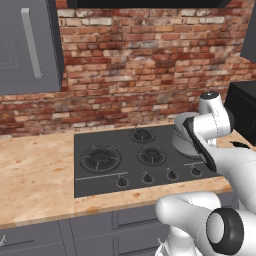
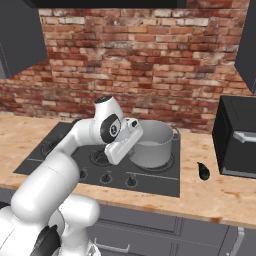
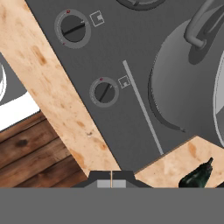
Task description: Turn on the burner for the pot on the stove. Wait thirty seconds for the pot to heat up. Then add the eggplant to the pot.
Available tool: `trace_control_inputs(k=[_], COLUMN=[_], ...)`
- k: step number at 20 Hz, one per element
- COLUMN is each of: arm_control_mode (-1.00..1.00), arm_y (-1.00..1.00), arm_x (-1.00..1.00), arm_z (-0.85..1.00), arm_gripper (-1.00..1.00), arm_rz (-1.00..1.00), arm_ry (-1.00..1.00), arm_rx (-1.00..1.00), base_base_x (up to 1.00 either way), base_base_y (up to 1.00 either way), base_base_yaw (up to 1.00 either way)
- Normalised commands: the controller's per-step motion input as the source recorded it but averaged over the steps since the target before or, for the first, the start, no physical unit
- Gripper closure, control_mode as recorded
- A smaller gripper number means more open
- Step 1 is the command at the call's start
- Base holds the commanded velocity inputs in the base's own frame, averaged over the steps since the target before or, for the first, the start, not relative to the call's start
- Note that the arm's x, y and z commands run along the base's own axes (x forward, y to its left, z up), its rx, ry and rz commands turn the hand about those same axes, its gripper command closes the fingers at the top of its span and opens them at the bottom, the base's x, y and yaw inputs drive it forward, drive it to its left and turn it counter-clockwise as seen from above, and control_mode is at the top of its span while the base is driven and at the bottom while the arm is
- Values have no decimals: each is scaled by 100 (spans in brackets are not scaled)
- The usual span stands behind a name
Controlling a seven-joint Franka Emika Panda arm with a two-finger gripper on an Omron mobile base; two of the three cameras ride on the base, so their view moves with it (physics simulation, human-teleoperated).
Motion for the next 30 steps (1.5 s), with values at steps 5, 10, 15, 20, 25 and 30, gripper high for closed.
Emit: trace_control_inputs(k=[5,10,15,20,25,30], arm_control_mode=[-100,-100,-100,-100,-100,-100], arm_y=[0,0,0,0,0,0], arm_x=[0,0,0,0,0,0], arm_z=[0,0,0,0,0,0], arm_gripper=[100,100,100,100,100,100], arm_rz=[0,0,0,0,0,0], arm_ry=[0,0,0,0,0,0], arm_rx=[0,0,0,0,0,0], base_base_x=[0,0,0,0,0,0], base_base_y=[0,0,0,0,0,0], base_base_yaw=[0,0,0,0,0,0])
